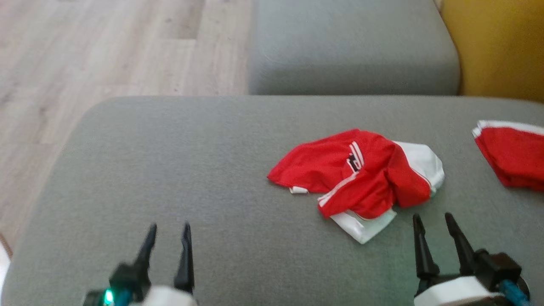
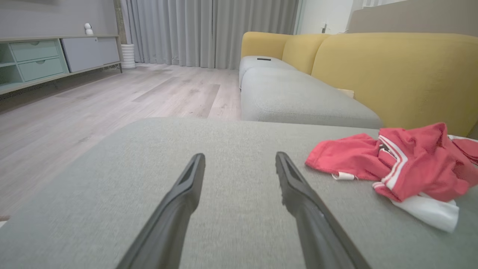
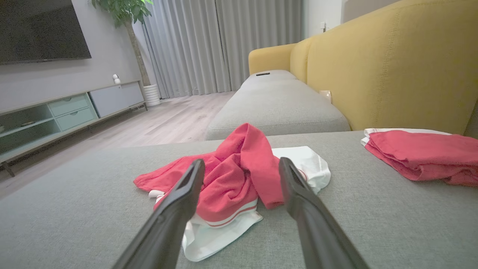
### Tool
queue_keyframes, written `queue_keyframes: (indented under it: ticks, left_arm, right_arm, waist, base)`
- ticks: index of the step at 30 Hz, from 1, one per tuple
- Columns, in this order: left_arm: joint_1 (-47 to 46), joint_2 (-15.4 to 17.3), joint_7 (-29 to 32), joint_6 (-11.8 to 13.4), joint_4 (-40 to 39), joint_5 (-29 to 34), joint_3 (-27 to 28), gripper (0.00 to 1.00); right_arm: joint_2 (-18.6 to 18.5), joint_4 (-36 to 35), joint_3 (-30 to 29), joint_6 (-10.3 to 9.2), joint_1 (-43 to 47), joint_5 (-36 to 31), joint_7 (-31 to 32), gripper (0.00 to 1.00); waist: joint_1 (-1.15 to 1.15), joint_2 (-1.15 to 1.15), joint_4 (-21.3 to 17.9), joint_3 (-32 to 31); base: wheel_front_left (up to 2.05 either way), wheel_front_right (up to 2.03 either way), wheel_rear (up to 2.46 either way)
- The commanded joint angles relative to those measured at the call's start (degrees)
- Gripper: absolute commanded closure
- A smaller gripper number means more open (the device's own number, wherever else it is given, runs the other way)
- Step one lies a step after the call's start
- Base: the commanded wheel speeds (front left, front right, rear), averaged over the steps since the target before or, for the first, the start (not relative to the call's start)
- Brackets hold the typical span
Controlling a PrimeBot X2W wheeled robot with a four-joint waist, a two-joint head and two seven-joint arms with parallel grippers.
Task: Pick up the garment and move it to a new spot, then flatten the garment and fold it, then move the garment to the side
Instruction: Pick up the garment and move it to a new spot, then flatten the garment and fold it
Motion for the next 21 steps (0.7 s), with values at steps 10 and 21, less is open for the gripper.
queue_keyframes:
  ticks: [10, 21]
  left_arm:
    - [8.3, -3.1, -0.7, -3.3, -7.6, 6.3, 5.8, 0.0]
    - [8.7, -4.0, -0.7, -5.9, -7.7, 8.8, 8.2, 0.0]
  right_arm:
    - [-0.3, -1.8, 2.0, 0.36, 2.9, -1.8, -0.6, 0.0]
    - [-0.3, -1.8, 2.1, 0.36, 5.0, -0.5, -0.6, 0.0]
  waist:
    - [0.01, 0.0, 3.9, -4.0]
    - [0.01, 0.0, 3.2, -5.3]
  base:
    - [0.0, 0.0, 0.0]
    - [0.0, 0.0, 0.0]
